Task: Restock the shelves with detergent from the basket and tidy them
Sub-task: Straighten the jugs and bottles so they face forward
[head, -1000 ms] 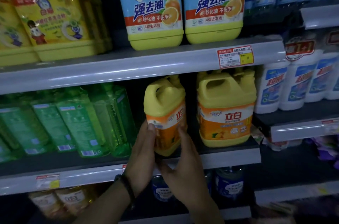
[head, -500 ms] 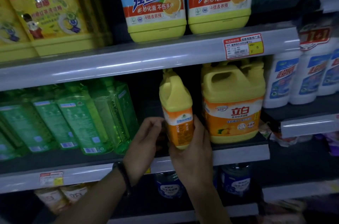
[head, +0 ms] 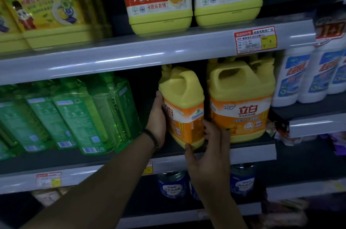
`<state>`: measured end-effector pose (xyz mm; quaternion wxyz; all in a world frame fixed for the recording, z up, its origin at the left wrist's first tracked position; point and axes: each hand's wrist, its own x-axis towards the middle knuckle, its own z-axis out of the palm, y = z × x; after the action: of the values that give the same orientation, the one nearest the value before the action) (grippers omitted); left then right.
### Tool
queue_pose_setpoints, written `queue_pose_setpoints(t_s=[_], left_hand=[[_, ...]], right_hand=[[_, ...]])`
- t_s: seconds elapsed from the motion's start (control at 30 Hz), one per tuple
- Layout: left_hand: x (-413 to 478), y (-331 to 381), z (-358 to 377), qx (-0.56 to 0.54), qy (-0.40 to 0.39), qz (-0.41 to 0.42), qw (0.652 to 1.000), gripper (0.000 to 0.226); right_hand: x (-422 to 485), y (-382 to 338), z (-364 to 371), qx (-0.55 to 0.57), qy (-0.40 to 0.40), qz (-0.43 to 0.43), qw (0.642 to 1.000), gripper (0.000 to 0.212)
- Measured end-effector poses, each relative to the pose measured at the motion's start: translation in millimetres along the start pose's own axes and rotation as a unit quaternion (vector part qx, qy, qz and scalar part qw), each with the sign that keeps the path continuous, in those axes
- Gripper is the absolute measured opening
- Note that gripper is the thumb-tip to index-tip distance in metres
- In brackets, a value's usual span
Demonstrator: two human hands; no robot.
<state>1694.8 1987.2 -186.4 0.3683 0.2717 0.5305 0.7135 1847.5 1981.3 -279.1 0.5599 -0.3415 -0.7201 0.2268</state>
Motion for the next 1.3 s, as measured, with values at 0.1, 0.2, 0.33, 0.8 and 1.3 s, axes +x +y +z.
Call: queue_pose_setpoints(t_s=[0.1, 0.2, 0.33, 0.8, 1.3], left_hand=[[-16.4, -6.1, -2.4, 0.048, 0.029, 0.036, 0.998, 0.062], [-43.6, -14.5, -7.1, 0.081, 0.061, 0.077, 0.992, 0.046], [-81.6, -20.4, -8.7, 0.124, 0.088, 0.127, 0.98, 0.041], [-102.7, -17.6, -16.6, 0.263, 0.06, 0.208, 0.94, 0.061], [-141.5, -25.0, 58.7, 0.307, 0.056, 0.294, 0.904, 0.046]], right_hand=[[-1.2, 5.4, -1.7, -0.007, 0.021, -0.009, 1.0, 0.07], [-3.0, 3.8, -3.7, -0.012, 0.017, 0.007, 1.0, 0.076], [-5.0, 0.1, -6.2, 0.004, -0.023, 0.026, 0.999, 0.078], [2.3, 7.3, -20.4, 0.025, -0.178, 0.001, 0.984, 0.087], [36.5, 47.3, -102.3, 0.168, 0.098, 0.087, 0.977, 0.049]])
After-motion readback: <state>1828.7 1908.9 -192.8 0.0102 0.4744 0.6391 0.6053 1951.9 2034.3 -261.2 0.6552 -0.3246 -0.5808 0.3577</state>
